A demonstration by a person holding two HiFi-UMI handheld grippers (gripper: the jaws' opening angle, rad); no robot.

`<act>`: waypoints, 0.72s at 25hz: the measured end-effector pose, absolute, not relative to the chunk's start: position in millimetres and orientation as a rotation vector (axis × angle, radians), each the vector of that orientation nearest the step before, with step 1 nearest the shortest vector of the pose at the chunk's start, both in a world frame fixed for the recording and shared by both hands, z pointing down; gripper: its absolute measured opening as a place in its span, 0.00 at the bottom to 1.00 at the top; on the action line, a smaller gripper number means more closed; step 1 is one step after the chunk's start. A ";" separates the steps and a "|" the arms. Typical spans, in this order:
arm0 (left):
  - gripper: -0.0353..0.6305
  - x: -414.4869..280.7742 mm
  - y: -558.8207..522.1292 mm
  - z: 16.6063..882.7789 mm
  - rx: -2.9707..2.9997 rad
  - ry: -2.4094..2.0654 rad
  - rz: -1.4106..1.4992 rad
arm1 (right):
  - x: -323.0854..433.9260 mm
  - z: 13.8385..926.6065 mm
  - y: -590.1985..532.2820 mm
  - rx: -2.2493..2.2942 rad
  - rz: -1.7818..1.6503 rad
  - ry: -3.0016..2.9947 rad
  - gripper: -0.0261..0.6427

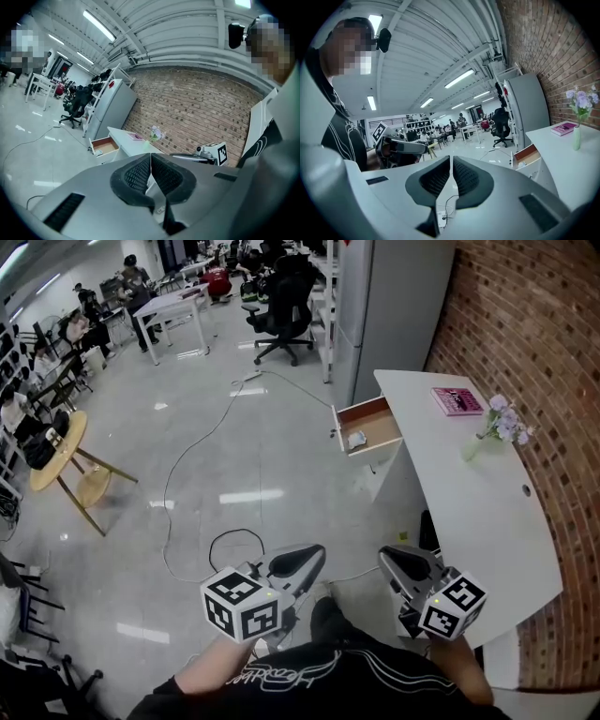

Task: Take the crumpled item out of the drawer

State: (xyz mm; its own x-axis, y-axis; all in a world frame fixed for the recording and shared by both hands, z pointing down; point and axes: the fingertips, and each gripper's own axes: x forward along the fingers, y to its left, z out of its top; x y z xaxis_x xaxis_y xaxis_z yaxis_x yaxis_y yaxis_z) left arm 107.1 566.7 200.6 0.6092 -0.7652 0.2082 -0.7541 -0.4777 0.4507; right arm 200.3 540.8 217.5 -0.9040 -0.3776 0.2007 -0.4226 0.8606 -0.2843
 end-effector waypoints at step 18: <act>0.09 39.8 339.7 236.8 2.240 -1.223 0.047 | 129.5 260.0 305.5 0.552 0.583 -2.852 0.12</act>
State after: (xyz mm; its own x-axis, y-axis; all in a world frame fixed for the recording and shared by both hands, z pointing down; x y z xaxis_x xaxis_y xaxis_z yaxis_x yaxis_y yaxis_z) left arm 39.8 339.7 236.8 0.5787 -0.7601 0.2955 -0.7804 -0.4109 0.4713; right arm 129.5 305.5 260.0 -0.9151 -0.3208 0.2442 -0.3909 0.8542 -0.3429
